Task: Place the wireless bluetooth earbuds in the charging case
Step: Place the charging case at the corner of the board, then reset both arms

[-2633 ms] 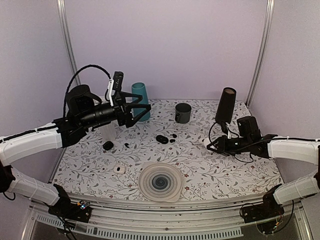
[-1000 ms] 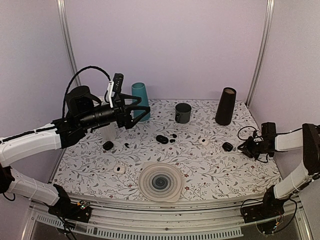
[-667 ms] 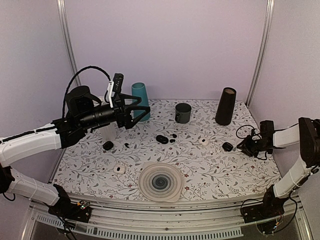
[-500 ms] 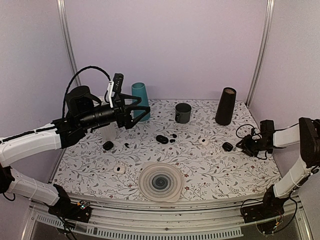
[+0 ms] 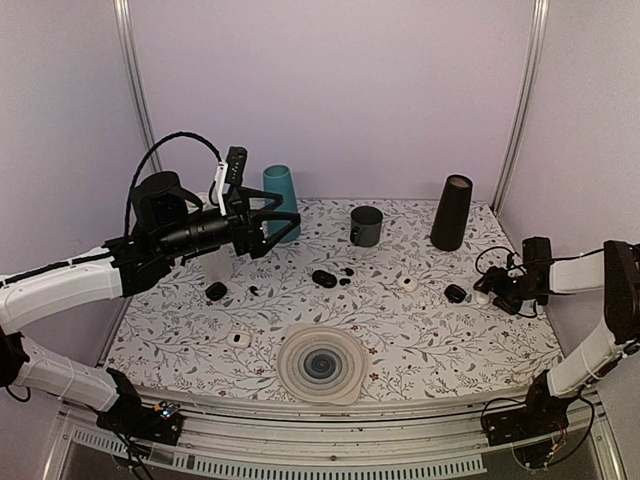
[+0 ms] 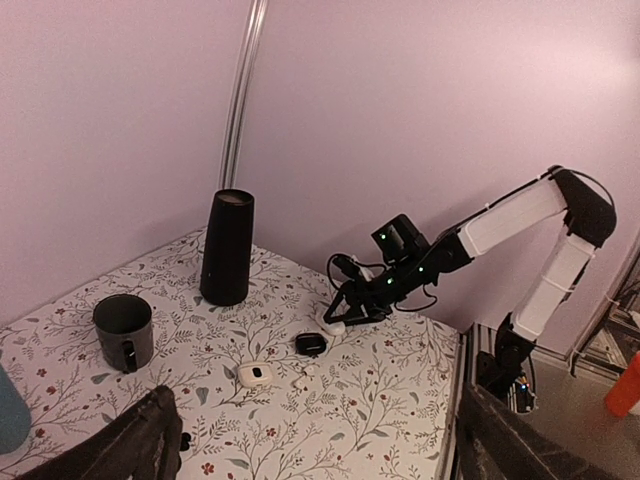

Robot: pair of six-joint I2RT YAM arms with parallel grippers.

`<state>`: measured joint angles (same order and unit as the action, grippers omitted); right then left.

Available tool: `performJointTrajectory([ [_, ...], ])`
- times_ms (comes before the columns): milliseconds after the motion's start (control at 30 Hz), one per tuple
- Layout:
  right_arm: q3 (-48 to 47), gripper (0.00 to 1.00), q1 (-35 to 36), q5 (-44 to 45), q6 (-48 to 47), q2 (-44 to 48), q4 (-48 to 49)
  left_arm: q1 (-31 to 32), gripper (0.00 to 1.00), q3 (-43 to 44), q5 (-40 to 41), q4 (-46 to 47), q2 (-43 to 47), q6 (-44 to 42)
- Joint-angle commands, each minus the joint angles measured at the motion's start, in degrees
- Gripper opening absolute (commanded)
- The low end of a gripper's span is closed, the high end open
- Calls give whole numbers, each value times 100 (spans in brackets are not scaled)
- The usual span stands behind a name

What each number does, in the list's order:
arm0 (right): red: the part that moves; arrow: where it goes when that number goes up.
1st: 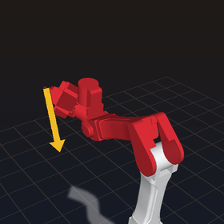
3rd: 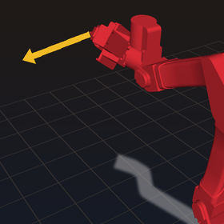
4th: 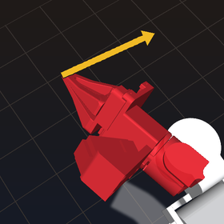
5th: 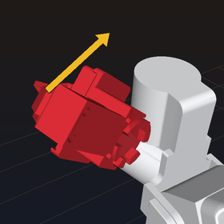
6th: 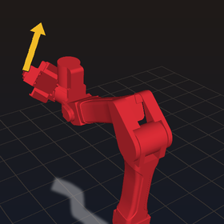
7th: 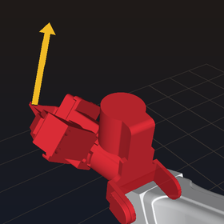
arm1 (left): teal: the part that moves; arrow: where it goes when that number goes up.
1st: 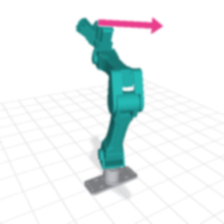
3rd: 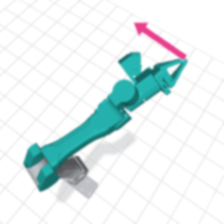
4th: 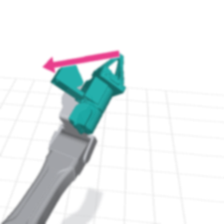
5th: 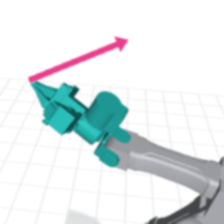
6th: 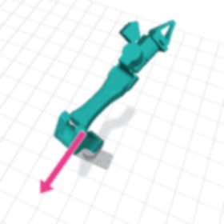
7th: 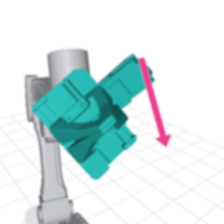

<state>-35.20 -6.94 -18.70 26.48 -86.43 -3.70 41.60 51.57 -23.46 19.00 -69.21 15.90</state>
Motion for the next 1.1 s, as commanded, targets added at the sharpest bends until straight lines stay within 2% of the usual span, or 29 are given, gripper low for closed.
performJointTrajectory([
  [0, -87, 81, -26, 261, -198, 228, -293, -44, 96, -84, -29, 83, 84, 1],
  [167, -18, 99, 14, 256, -248, 615, -332, -43, 96, -112, -23, 136, 60, 10],
  [200, -19, 99, 42, 261, -248, 664, -352, -41, 96, -112, -20, 136, 50, 10],
  [467, -177, 99, 758, 489, -119, 1519, -420, -38, 96, -112, 76, 100, -62, -8],
  [800, -417, 99, 2381, 935, 0, 2521, 171, -41, 96, -255, 501, 33, -117, -19],
  [1067, -836, 99, 3702, 919, -33, 2569, 783, -16, 96, -414, 763, 66, -204, 92],
])
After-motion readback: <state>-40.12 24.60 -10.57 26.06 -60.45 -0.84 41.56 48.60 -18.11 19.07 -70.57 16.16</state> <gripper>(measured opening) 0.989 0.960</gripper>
